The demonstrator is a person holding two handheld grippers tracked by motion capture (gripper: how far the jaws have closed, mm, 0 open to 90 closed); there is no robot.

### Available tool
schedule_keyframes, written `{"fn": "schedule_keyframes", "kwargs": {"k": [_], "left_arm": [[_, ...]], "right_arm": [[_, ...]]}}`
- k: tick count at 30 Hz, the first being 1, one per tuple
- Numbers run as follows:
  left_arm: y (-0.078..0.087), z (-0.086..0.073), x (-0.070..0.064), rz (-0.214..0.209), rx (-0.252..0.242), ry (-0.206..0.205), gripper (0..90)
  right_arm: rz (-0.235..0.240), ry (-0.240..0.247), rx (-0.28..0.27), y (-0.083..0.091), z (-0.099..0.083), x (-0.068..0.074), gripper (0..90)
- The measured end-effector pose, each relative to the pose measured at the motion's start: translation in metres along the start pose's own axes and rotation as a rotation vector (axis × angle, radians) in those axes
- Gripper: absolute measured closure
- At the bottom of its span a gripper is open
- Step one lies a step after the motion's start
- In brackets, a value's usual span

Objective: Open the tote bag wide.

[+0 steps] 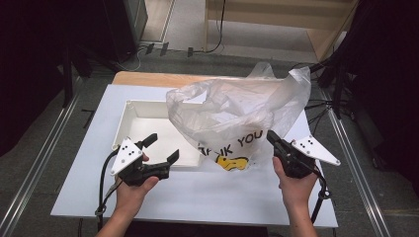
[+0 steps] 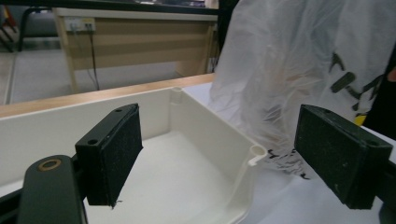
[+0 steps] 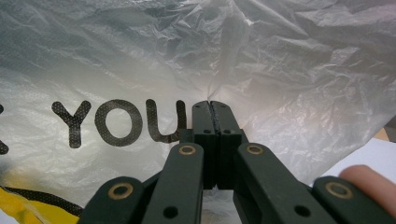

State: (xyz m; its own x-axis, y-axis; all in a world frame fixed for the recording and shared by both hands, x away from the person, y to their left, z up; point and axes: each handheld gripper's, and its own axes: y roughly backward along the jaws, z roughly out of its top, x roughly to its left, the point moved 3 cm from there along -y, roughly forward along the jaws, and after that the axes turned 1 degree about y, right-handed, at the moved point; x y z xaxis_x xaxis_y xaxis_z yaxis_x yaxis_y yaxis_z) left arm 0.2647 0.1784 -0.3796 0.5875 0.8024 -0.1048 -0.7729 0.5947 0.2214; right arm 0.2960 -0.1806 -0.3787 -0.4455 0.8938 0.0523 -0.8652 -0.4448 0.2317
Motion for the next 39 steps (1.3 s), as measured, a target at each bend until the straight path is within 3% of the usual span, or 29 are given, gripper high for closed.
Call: {"fn": "schedule_keyframes", "kwargs": {"k": [9,13,16,18,21,22,23,25,28,30,32,35,36,38,39], "left_arm": [[-0.012,0.011,-0.029,-0.135,-0.050,-0.034,15.7],[-0.018,0.010,-0.038,-0.166,-0.041,-0.054,17.3],[-0.023,0.012,-0.042,-0.175,-0.035,-0.062,23.6],[-0.026,0.014,-0.043,-0.164,-0.034,-0.062,30.2],[-0.031,0.017,-0.045,-0.149,-0.030,-0.064,49.8],[-0.033,0.018,-0.045,-0.139,-0.025,-0.063,65.3],[-0.034,0.019,-0.045,-0.134,-0.023,-0.057,65.3],[-0.039,0.019,-0.044,-0.175,-0.008,-0.013,78.5],[-0.043,0.018,-0.042,-0.193,0.003,0.014,90.0],[-0.046,0.016,-0.043,-0.206,0.012,0.018,90.0],[-0.049,0.015,-0.045,-0.219,0.020,0.015,90.0],[-0.052,0.013,-0.048,-0.230,0.027,0.015,90.0],[-0.053,0.012,-0.049,-0.235,0.030,0.014,90.0],[-0.056,0.010,-0.050,-0.239,0.040,0.013,90.0],[-0.057,0.009,-0.051,-0.240,0.042,0.015,90.0]], "right_arm": [[-0.008,0.007,-0.005,0.000,0.000,0.001,90.0],[-0.011,0.009,-0.003,-0.001,-0.001,0.001,90.0],[-0.013,0.014,0.004,-0.003,-0.002,0.003,90.0],[-0.015,0.025,0.005,-0.003,-0.002,0.003,90.0],[-0.017,0.019,0.006,-0.003,-0.003,0.003,90.0],[-0.020,0.018,0.003,-0.002,-0.003,0.001,90.0],[-0.020,0.018,0.003,-0.002,-0.003,0.001,90.0],[-0.020,0.017,0.001,-0.001,-0.003,0.000,90.0],[-0.016,0.012,-0.002,0.001,-0.002,-0.001,88.0],[0.003,0.003,-0.017,0.003,-0.001,-0.001,78.3],[0.040,-0.018,-0.049,0.006,0.002,0.000,59.7],[0.033,-0.019,-0.076,0.008,0.009,0.002,35.3],[0.033,-0.019,-0.076,0.008,0.009,0.002,35.3],[-0.005,-0.028,-0.068,0.006,0.012,0.003,24.1],[-0.005,-0.028,-0.068,0.006,0.012,0.003,24.1]]}}
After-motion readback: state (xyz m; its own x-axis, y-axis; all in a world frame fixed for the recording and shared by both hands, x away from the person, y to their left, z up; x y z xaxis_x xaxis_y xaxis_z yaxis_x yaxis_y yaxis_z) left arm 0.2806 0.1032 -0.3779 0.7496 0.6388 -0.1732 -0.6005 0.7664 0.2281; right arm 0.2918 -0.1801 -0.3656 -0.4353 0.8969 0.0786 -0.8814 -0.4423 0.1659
